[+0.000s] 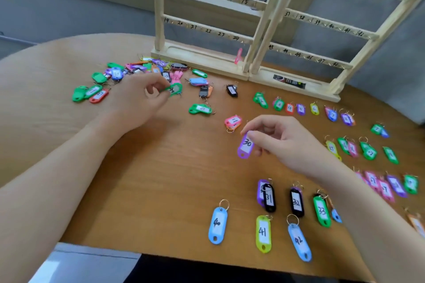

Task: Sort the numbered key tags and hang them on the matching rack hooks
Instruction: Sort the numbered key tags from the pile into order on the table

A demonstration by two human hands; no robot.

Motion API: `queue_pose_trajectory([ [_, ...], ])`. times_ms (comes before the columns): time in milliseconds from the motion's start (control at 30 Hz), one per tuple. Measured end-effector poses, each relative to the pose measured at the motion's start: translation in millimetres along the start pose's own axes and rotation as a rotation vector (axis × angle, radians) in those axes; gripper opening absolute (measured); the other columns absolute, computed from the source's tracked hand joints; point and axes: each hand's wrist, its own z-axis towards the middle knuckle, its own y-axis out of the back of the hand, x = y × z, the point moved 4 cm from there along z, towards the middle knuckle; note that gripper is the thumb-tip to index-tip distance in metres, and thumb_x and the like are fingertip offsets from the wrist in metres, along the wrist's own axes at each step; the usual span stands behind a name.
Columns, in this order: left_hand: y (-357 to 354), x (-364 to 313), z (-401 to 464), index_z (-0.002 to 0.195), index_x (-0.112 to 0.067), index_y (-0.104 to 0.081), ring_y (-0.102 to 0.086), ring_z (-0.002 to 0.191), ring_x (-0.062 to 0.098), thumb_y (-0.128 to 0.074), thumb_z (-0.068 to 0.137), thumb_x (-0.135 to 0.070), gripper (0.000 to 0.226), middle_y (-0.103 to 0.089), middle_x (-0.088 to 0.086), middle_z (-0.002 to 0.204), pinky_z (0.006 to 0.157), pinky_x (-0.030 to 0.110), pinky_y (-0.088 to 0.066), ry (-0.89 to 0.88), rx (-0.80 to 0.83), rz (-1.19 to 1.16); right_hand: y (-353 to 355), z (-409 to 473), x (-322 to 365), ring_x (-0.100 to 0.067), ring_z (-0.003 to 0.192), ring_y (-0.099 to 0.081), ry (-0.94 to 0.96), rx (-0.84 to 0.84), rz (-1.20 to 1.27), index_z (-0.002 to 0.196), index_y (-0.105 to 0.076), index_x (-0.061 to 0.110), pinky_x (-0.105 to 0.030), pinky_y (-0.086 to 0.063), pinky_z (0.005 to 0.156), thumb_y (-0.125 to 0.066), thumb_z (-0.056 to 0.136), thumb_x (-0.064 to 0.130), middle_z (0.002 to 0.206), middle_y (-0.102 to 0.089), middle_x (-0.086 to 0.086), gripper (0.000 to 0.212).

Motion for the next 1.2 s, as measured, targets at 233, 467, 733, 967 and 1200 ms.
queue_pose_trajectory([
  [233,-6,-89,-66,0.098,-0.024,-0.065,-0.049,0.061,0.014,-0.069,0.083,-0.026,0.015,-0.063,0.003,0.071,0.059,0.024,-0.037,0.019,0.225,-0.362,-3,-24,-12,-0.010,0.067,-0.062,0.045,0.039,0.011,0.094,-0.071,0.021,-0.021,-0.050,0.068,-0.064,0.098,0.011,0.075,-0.068,0.005,0.012],
  [467,-10,-128,-164,0.094,-0.027,-0.067,-0.053,0.072,0.036,-0.071,0.090,-0.016,0.012,-0.064,-0.002,0.069,0.065,0.039,-0.041,0.162,0.366,-0.485,-18,-20,-8,-0.024,0.075,-0.061,0.131,0.130,-0.076,0.090,-0.073,0.023,-0.029,-0.049,0.070,-0.070,0.095,0.018,0.080,-0.068,-0.006,0.007],
  [733,-22,-137,-184,0.076,-0.023,-0.066,-0.054,0.062,0.004,-0.070,0.090,-0.028,0.015,-0.067,-0.006,0.069,0.058,0.015,-0.037,0.228,0.371,-0.340,-38,-4,-6,-0.004,0.069,-0.056,0.188,0.292,-0.253,0.092,-0.072,0.025,-0.022,-0.047,0.065,-0.065,0.097,0.025,0.077,-0.065,0.007,0.009],
  [967,-25,-130,-184,0.069,-0.028,-0.064,-0.055,0.084,0.013,-0.070,0.086,-0.038,0.020,-0.056,-0.008,0.079,0.071,0.017,-0.039,0.184,0.293,-0.225,-45,7,-13,-0.008,0.078,-0.058,0.224,0.268,-0.400,0.096,-0.073,0.023,-0.024,-0.047,0.070,-0.065,0.098,0.026,0.083,-0.066,0.008,0.009],
  [1200,-27,-131,-181,0.068,-0.031,-0.059,-0.052,0.088,0.007,-0.072,0.084,-0.037,0.022,-0.054,-0.021,0.086,0.073,0.013,-0.037,0.177,0.258,-0.145,-49,5,-2,-0.012,0.080,-0.057,0.256,0.380,-0.410,0.099,-0.074,0.021,-0.022,-0.046,0.071,-0.066,0.098,0.027,0.084,-0.066,0.000,0.009],
])
